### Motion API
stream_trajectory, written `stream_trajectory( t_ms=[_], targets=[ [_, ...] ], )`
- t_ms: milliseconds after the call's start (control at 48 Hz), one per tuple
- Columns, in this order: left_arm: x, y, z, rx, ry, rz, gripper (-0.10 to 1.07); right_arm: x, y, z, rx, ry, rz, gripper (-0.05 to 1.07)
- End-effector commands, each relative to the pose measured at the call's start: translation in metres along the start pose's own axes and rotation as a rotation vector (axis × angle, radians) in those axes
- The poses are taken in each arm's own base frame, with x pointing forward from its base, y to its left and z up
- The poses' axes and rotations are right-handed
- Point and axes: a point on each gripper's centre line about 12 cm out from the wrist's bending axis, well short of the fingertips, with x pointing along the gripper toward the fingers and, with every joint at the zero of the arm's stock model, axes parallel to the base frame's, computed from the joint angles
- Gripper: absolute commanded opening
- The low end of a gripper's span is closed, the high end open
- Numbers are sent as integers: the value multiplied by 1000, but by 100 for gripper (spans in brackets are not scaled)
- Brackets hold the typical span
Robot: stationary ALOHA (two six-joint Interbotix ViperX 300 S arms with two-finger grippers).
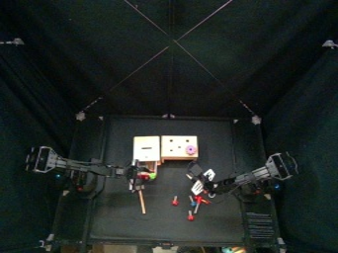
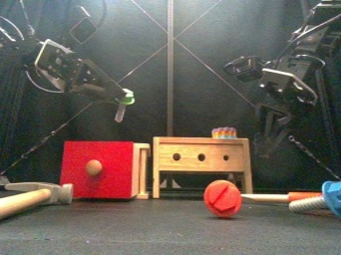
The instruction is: Place green screw into drawer
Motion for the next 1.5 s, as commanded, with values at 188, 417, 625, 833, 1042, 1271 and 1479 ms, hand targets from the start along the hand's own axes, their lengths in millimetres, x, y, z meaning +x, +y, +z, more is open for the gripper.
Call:
stream_trajectory(
  t_ms=[188,417,625,833,1042,1271,1479],
  targets=[
    [-1,15,-17,-53,47,63,76,-6,6,9,17,-20,26,71],
    [3,19,-27,-91,88,83,76,-6,7,10,18,-21,27,71],
    [7,18,-38,-111,136,82,76,-6,8,10,18,-22,28,71],
    [9,17,-41,-115,157,79,79,-7,9,11,20,-23,32,71],
    [8,17,-43,-122,162,81,88,-7,9,12,23,-24,32,71],
    [8,18,-40,-122,153,86,90,-8,10,13,23,-26,34,71],
    [5,17,-32,-115,122,84,90,-10,14,14,12,-32,50,71]
  ],
)
